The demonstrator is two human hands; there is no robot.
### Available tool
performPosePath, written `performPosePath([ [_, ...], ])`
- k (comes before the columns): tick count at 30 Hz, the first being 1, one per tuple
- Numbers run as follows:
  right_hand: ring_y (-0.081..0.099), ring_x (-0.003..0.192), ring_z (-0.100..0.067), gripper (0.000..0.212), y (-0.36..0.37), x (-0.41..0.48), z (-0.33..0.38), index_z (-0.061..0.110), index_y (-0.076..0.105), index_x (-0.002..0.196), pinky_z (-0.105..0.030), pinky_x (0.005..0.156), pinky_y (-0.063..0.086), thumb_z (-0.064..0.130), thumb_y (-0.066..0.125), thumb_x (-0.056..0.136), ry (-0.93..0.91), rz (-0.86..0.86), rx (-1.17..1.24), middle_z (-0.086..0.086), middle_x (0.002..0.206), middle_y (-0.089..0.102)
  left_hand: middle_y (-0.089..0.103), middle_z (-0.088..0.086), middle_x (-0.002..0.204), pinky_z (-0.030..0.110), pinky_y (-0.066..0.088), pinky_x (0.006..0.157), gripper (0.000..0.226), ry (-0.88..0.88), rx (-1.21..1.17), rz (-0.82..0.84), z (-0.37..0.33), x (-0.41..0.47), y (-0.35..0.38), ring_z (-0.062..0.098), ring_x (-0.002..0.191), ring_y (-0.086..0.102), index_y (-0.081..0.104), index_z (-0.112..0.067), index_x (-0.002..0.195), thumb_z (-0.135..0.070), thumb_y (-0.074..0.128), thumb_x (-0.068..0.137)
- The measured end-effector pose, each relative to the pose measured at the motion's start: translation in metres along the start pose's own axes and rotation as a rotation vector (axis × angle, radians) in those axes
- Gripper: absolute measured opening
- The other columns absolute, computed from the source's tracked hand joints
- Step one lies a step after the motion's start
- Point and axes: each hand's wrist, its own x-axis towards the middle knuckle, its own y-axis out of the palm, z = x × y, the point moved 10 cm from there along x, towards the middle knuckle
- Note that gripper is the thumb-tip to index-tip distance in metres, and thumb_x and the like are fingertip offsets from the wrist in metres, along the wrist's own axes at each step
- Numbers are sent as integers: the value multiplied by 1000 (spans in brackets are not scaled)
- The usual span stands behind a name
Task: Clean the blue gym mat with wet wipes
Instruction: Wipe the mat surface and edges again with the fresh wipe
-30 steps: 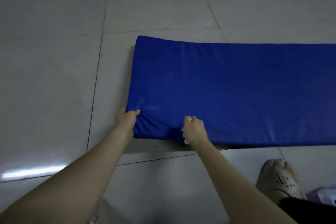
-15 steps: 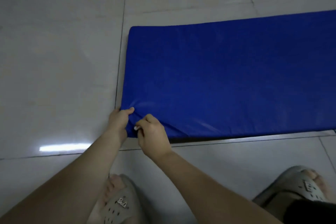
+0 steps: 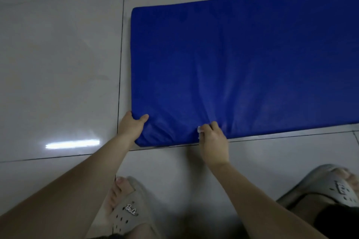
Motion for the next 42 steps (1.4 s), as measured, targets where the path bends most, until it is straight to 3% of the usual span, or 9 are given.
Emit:
performPosePath([
  [6, 59, 92, -33, 19, 87, -18, 117, 4, 65, 110, -42, 85, 51, 9, 51, 98, -179, 255, 154, -13, 113, 54, 67, 6, 103, 32, 44, 61, 46, -81, 581, -53, -3, 17, -13, 25, 81, 61, 64, -15, 101, -58, 67, 86],
  [11, 56, 94, -27, 22, 110, -18, 141, 3, 62, 118, -40, 74, 52, 6, 50, 101, -547, 401, -120, -13, 112, 55, 63, 10, 86, 35, 41, 54, 36, 1, 540, -116, -5, 21, -7, 28, 75, 61, 52, -9, 96, -38, 70, 86],
  [15, 60, 90, -29, 16, 94, -7, 112, 7, 63, 109, -40, 69, 48, 9, 51, 100, -553, 359, -234, -12, 108, 58, 52, 7, 69, 43, 46, 65, 42, 20, 352, 122, -1, 17, 40, 25, 65, 53, 45, -15, 72, -42, 73, 87],
  [18, 62, 95, -28, 14, 50, 6, 53, 11, 66, 101, -39, 72, 51, 12, 55, 93, -363, 255, -227, -9, 108, 60, 56, 3, 85, 31, 46, 65, 46, -36, 359, 230, 1, 19, 49, 18, 73, 55, 49, -15, 84, -48, 80, 79],
  [21, 65, 79, -32, 3, -18, 9, -29, 8, 67, 86, -37, 62, 53, 10, 67, 85, -99, 21, -174, -10, 92, 63, 55, 4, 127, 39, 50, 102, 103, -113, 420, 301, 8, 17, 52, 25, 116, 56, 42, -10, 135, -62, 88, 59],
  [23, 63, 76, -30, 10, -34, 3, -58, 6, 61, 86, -34, 61, 49, 14, 67, 89, 77, -31, -122, -10, 90, 60, 47, 6, 140, 40, 47, 107, 125, -101, 491, 278, 8, 17, 53, 27, 126, 49, 28, -11, 148, -67, 89, 54],
  [28, 62, 90, -31, 19, 51, -13, 45, 5, 68, 110, -41, 79, 52, 14, 55, 100, -232, 146, -36, -14, 105, 62, 45, 12, 142, 42, 48, 103, 120, -78, 557, 200, 13, 22, 53, 31, 126, 48, 29, -10, 145, -65, 89, 56],
  [34, 60, 90, -30, 23, 70, -7, 74, 6, 59, 114, -41, 69, 47, 20, 42, 106, -404, 276, -97, -13, 107, 59, 42, 15, 147, 46, 45, 108, 122, -109, 567, 208, 10, 26, 54, 34, 131, 46, 28, -9, 148, -62, 91, 57],
  [42, 62, 87, -30, 10, -69, 20, -118, 4, 63, 99, -40, 76, 51, 12, 58, 97, 70, -34, -113, -11, 101, 59, 42, 12, 148, 45, 44, 111, 124, -89, 536, 222, 7, 23, 56, 32, 132, 45, 25, -9, 150, -60, 92, 59],
])
